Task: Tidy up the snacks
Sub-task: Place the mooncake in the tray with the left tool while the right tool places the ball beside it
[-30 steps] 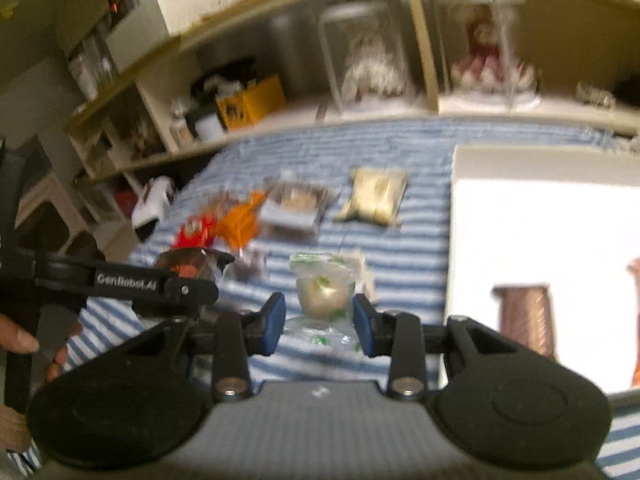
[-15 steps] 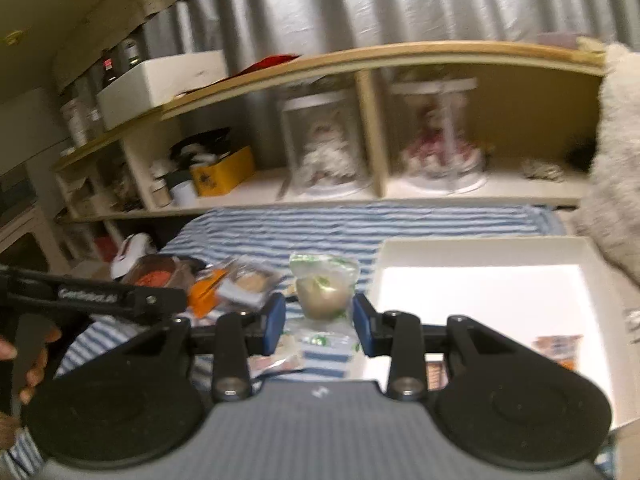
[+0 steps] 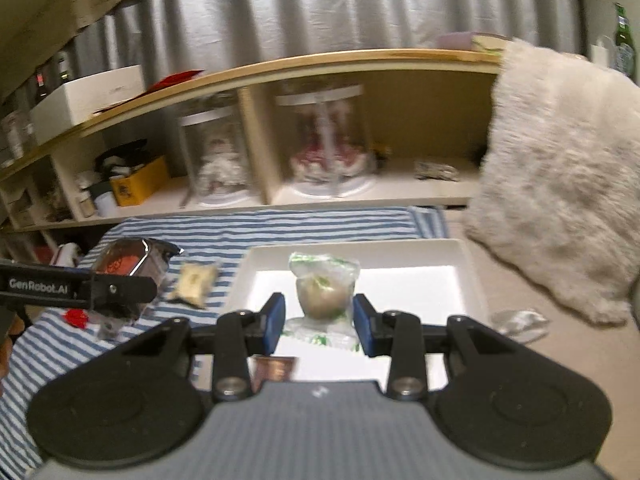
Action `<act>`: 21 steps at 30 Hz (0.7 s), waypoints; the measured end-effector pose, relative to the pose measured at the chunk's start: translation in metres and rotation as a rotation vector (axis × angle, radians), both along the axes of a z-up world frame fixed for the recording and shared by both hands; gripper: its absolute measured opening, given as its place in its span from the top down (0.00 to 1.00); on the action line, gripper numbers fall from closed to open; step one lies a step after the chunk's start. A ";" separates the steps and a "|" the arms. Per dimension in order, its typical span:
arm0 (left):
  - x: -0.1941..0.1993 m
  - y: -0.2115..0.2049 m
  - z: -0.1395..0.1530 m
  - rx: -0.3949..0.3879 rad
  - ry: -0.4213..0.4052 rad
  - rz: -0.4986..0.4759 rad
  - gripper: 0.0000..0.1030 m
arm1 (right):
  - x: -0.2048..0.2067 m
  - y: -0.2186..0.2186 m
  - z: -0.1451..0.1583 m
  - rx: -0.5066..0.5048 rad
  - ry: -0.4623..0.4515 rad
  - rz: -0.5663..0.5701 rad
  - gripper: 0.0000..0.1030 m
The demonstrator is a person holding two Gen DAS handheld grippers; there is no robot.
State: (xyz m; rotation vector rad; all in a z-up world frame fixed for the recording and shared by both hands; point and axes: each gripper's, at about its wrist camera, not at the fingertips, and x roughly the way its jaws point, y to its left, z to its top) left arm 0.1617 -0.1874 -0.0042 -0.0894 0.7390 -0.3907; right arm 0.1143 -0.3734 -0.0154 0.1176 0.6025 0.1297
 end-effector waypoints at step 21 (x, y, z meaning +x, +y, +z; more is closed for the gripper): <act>0.040 -0.088 -0.109 -0.048 0.242 -0.044 0.36 | 0.016 -0.096 -0.064 -0.001 0.194 -0.094 0.59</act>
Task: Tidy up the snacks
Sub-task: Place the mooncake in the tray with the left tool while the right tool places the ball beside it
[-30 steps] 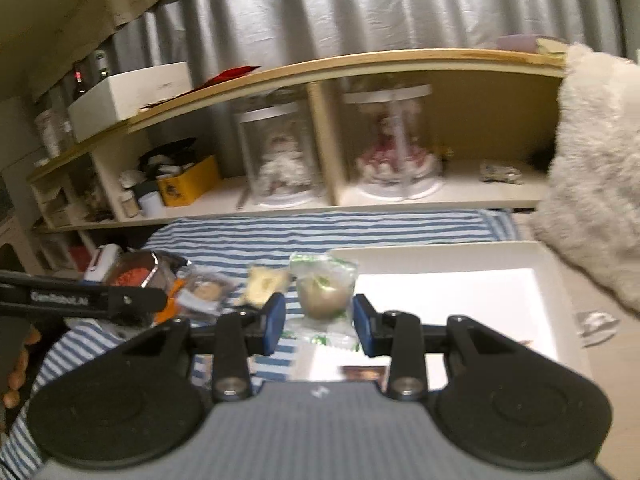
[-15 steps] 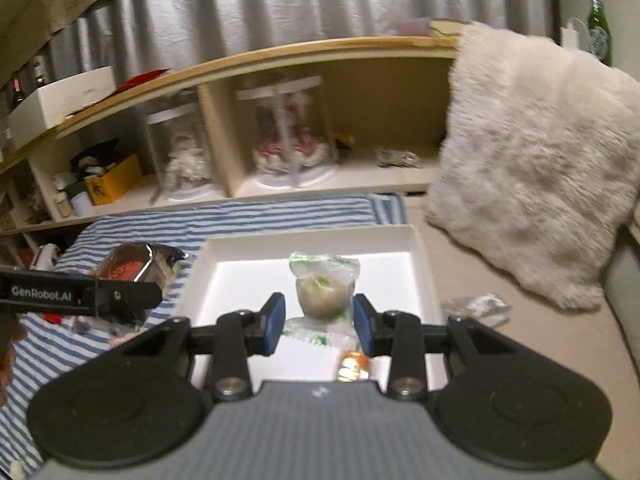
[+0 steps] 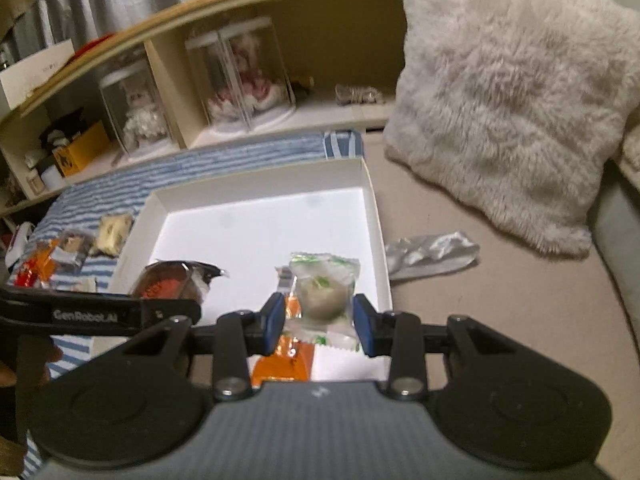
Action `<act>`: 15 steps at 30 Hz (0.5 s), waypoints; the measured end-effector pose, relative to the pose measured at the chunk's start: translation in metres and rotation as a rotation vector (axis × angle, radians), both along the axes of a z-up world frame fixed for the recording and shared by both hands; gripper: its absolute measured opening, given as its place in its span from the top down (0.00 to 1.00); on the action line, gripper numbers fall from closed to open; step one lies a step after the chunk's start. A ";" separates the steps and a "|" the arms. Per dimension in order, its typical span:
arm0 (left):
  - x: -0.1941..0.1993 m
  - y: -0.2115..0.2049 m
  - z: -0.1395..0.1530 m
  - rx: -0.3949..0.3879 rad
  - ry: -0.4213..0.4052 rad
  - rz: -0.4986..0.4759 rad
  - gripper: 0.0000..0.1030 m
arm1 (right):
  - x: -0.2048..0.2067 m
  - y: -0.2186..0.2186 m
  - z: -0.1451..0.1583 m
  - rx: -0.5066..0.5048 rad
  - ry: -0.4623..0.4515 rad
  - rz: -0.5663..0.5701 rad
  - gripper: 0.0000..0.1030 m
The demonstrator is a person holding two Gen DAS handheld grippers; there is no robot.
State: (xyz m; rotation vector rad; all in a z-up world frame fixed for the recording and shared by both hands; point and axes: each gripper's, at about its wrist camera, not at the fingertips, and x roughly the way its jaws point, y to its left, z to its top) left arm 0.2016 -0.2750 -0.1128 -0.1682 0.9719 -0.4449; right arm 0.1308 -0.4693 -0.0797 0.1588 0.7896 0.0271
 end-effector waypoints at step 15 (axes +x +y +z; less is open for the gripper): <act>0.028 0.000 -0.012 0.012 0.002 0.021 0.36 | 0.036 -0.004 -0.028 -0.009 0.092 -0.023 0.59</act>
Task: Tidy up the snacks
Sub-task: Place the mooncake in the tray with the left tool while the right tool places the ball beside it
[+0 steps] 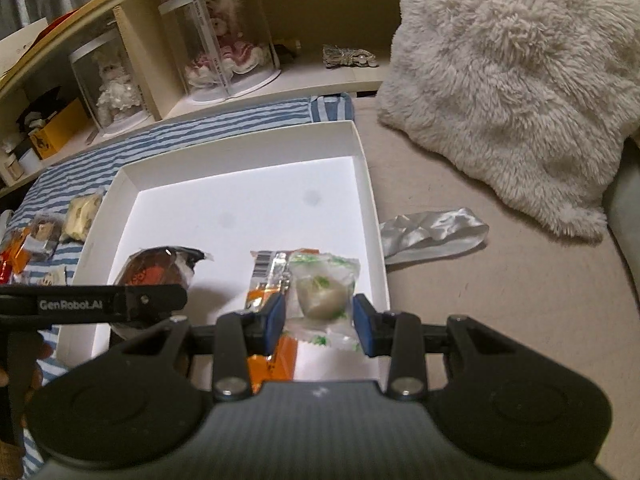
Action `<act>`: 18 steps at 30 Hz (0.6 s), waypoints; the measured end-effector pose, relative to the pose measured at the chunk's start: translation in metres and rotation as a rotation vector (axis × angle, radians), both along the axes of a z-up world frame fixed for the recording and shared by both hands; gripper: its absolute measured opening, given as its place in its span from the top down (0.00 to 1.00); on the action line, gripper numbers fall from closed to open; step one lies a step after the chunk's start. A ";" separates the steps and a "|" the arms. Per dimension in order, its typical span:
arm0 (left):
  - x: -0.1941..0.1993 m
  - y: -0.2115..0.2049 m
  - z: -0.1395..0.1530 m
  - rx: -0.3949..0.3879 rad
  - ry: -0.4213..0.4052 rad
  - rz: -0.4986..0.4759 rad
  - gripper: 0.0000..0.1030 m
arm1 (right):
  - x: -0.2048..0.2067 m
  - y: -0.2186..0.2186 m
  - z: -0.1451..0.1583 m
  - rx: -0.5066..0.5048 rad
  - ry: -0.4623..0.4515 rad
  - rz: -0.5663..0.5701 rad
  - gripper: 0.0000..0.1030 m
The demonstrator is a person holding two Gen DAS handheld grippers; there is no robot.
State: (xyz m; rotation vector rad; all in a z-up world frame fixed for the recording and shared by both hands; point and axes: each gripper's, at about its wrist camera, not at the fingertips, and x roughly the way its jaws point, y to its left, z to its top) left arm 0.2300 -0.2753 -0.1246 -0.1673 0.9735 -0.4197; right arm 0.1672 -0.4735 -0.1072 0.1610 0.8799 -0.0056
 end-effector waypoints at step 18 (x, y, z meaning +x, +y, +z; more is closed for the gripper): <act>-0.025 0.008 0.012 0.145 0.034 -0.079 0.00 | -0.003 -0.001 0.002 -0.019 0.087 -0.018 0.28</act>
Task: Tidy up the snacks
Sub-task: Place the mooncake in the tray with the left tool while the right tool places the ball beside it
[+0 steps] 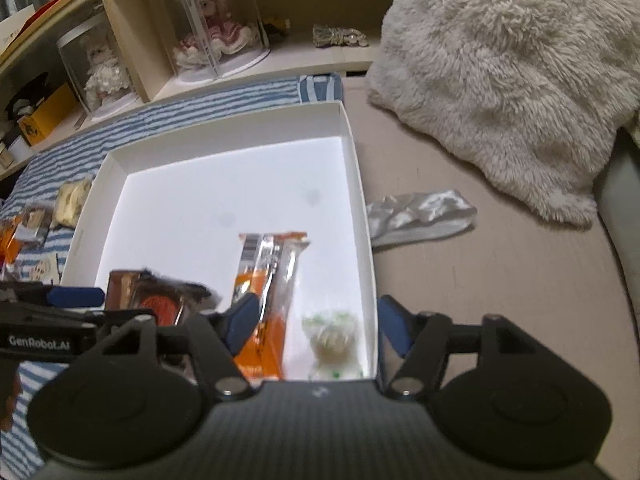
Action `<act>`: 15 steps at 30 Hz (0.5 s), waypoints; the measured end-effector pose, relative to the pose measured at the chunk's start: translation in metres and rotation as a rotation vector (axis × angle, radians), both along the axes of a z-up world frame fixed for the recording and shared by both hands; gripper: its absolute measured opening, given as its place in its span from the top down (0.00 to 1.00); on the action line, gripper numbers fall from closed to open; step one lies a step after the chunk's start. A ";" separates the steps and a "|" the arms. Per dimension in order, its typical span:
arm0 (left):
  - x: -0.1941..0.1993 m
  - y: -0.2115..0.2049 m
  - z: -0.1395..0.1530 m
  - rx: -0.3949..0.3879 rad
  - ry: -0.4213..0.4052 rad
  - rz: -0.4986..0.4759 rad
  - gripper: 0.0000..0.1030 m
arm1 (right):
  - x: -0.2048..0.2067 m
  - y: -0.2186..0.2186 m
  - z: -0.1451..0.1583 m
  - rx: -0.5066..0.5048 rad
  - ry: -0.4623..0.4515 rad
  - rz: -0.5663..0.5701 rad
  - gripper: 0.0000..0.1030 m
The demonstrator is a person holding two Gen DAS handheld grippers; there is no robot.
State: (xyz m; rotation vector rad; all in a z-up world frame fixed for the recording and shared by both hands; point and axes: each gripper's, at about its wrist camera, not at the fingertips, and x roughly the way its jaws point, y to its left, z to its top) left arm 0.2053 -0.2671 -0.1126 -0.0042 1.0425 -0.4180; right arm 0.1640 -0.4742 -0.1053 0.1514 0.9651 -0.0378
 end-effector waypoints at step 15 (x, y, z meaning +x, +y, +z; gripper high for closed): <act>-0.028 0.021 0.024 0.031 -0.031 -0.009 0.00 | -0.044 0.010 0.018 -0.032 -0.001 0.001 0.00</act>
